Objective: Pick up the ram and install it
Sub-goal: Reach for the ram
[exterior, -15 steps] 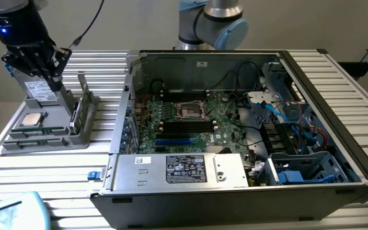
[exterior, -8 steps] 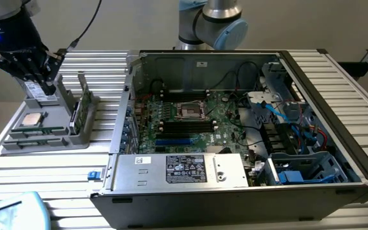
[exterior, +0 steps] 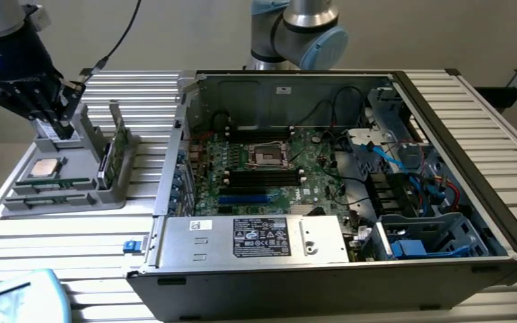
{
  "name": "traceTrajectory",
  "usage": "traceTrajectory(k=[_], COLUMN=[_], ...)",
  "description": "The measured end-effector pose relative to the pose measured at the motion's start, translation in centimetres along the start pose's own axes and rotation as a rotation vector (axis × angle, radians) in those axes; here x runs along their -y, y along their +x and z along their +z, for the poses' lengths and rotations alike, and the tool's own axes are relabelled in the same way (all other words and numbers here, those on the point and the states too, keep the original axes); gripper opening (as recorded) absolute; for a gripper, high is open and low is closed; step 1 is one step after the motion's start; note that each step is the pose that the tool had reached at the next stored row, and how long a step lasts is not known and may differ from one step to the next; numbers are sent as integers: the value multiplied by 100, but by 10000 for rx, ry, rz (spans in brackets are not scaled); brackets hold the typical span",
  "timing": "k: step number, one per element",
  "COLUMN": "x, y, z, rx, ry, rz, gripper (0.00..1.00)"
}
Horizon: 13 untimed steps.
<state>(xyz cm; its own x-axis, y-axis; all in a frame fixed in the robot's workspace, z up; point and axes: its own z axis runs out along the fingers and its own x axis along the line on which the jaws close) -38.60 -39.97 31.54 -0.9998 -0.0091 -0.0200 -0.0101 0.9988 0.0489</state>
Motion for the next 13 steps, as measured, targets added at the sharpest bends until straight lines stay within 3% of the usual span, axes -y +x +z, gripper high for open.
traceTrajectory(k=[13], x=[13], y=[324], z=[69], rx=[-54], ry=[-5], rz=[-208], gripper=[10])
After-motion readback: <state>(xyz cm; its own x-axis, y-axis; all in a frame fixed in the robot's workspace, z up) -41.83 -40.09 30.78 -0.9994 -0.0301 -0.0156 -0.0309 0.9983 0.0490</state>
